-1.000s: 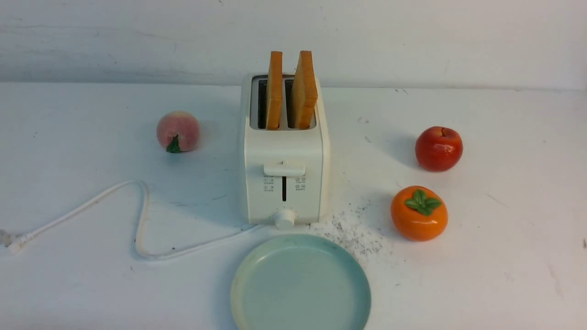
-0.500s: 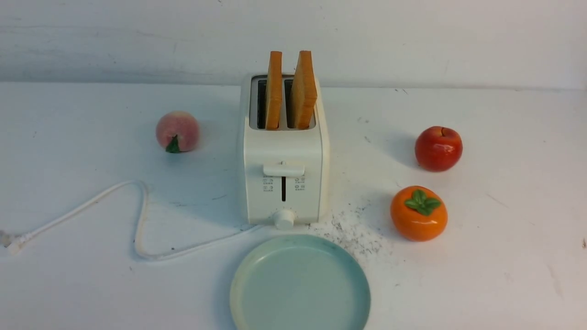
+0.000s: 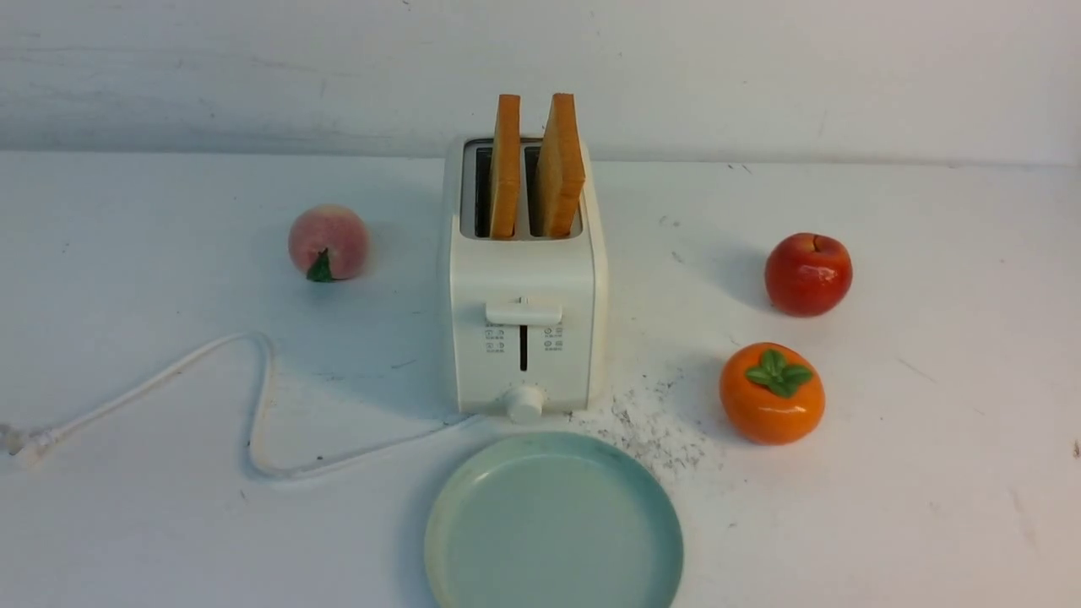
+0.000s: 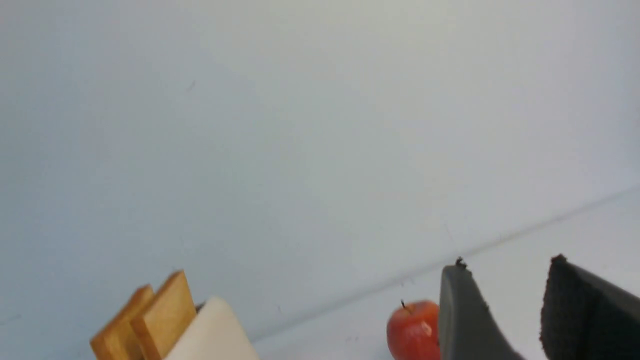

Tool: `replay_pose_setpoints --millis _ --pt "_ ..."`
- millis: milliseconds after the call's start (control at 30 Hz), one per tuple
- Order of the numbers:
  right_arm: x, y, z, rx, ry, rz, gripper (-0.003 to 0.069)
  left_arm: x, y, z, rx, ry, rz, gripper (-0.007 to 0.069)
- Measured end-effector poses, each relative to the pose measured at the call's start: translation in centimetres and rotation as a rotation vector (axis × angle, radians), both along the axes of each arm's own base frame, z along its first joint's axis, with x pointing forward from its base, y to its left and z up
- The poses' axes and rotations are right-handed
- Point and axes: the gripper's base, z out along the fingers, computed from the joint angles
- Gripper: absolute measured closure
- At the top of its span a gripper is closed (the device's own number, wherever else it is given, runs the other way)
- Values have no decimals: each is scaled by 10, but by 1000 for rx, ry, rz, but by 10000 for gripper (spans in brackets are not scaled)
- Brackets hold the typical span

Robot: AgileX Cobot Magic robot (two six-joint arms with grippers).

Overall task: Take toasted bread from bread machine on white table place on plate.
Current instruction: 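Reach for a toast slice standing in the toaster with the left gripper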

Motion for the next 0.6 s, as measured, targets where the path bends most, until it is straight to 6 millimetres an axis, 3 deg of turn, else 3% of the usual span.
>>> replay_pose_setpoints --millis 33,100,133,167,267,400,533,600 --pt "0 0 0 0 -5 -1 419 2 0 3 3 0 1 638" --pt "-3 -2 8 4 -90 -21 419 27 -1 4 62 331 6 638" --pt "-3 -2 8 5 -90 -21 419 29 -1 4 63 353 6 638" --pt "-5 -3 12 12 -148 -34 419 47 -3 -2 101 527 -7 638" --pt "-7 -5 16 6 -195 -63 426 73 -7 -20 162 747 -63 638" --pt "-7 -7 14 19 -173 -77 451 95 -17 -38 200 865 -182 638" --pt "-6 -7 14 63 -144 -55 488 111 -27 -43 204 840 -288 638" --pt "-7 -3 28 105 -95 5 526 125 -34 -46 191 792 -358 638"
